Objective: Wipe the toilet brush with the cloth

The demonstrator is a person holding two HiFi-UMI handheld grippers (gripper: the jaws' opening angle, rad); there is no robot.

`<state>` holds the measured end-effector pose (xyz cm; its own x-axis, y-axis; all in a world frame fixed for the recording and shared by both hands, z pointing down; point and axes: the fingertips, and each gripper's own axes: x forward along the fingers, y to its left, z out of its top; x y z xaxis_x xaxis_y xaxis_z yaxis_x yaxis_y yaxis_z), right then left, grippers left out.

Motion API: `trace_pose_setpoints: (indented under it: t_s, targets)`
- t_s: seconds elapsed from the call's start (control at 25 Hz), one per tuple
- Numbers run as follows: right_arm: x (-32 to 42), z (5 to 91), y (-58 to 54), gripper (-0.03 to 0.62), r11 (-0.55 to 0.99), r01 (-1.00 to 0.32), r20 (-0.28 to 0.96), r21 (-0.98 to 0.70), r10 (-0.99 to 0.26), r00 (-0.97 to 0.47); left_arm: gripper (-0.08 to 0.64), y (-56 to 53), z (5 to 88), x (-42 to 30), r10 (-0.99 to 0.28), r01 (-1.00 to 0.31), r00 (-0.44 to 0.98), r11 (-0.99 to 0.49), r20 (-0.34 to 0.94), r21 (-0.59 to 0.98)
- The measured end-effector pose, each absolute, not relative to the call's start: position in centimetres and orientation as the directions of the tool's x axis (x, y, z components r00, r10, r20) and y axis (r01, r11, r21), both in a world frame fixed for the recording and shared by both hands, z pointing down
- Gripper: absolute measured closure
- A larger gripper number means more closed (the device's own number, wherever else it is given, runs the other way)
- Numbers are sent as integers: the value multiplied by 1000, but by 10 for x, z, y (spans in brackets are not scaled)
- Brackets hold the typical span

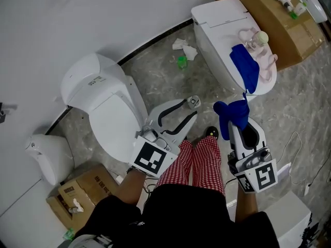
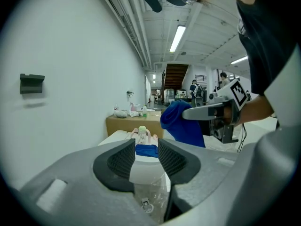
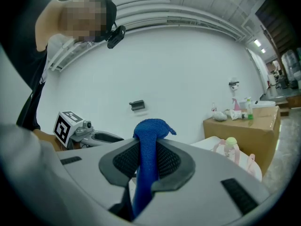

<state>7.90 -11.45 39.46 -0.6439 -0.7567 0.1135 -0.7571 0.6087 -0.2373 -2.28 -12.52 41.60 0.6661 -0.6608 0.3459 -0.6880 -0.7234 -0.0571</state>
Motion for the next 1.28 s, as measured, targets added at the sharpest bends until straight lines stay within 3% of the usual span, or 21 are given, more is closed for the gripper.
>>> trace_pose_setpoints:
  t_s: [0.24,0.56,1.28]
  targets:
    - [82,416,-119,525,604,-752,131,-262,-750,-648,399,-127,437,-23,-666,-722,676,-684,316,105]
    - [82,441,-126,525,597,-743,143,-303,-742,-655,371,-131,456,-29,-689,-743,666,-646,286,173]
    - [86,479,-128,525,604,-707,130,-368,-719,-682,371,-133,492,-21,-733,-775,624,-625,272,93]
